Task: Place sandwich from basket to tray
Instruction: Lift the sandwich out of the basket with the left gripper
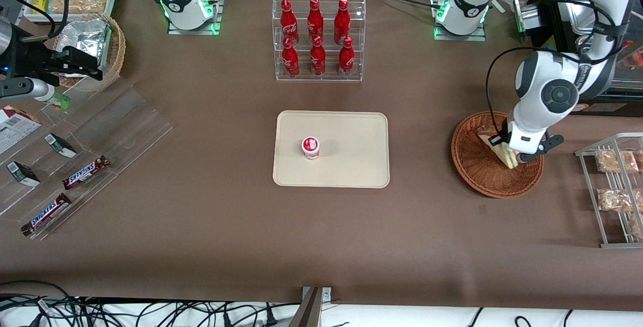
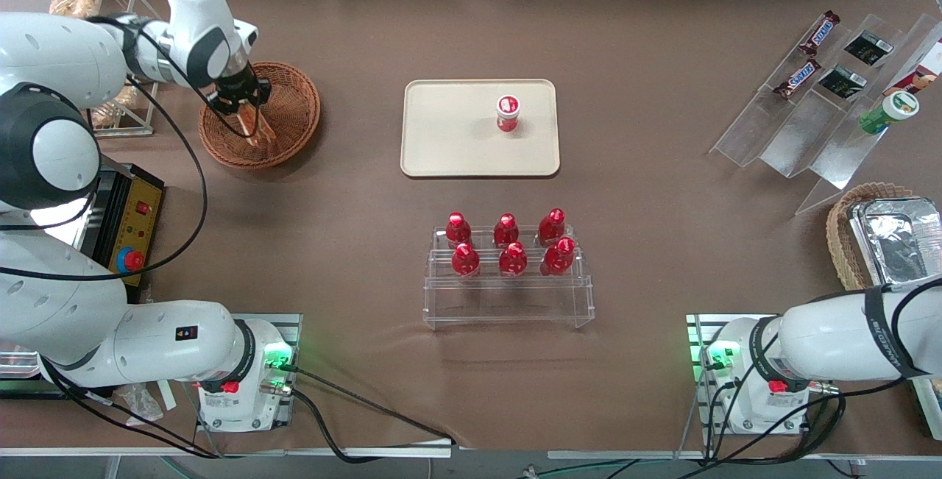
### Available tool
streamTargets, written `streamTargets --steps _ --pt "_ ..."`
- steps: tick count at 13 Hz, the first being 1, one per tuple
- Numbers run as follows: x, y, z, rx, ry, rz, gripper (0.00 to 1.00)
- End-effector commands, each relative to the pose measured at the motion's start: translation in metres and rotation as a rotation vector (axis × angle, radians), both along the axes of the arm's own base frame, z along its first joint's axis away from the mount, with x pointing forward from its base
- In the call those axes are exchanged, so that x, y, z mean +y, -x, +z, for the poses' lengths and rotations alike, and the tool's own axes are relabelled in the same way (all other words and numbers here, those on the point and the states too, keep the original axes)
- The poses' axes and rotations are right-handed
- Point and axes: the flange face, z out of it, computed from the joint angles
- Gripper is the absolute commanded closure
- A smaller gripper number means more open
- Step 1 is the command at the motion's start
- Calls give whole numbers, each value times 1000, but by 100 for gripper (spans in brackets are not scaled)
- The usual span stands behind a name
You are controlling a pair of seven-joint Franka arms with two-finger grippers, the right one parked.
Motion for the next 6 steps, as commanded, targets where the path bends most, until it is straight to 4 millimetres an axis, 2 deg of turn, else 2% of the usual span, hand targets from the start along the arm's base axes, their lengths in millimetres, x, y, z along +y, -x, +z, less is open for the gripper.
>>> streamTargets --steps 1,4,6 --pt "-7 -24 62 36 -5 -94 100" --pt "-12 -49 129 47 109 -147 100" --pt "-19 -56 158 47 168 -195 100"
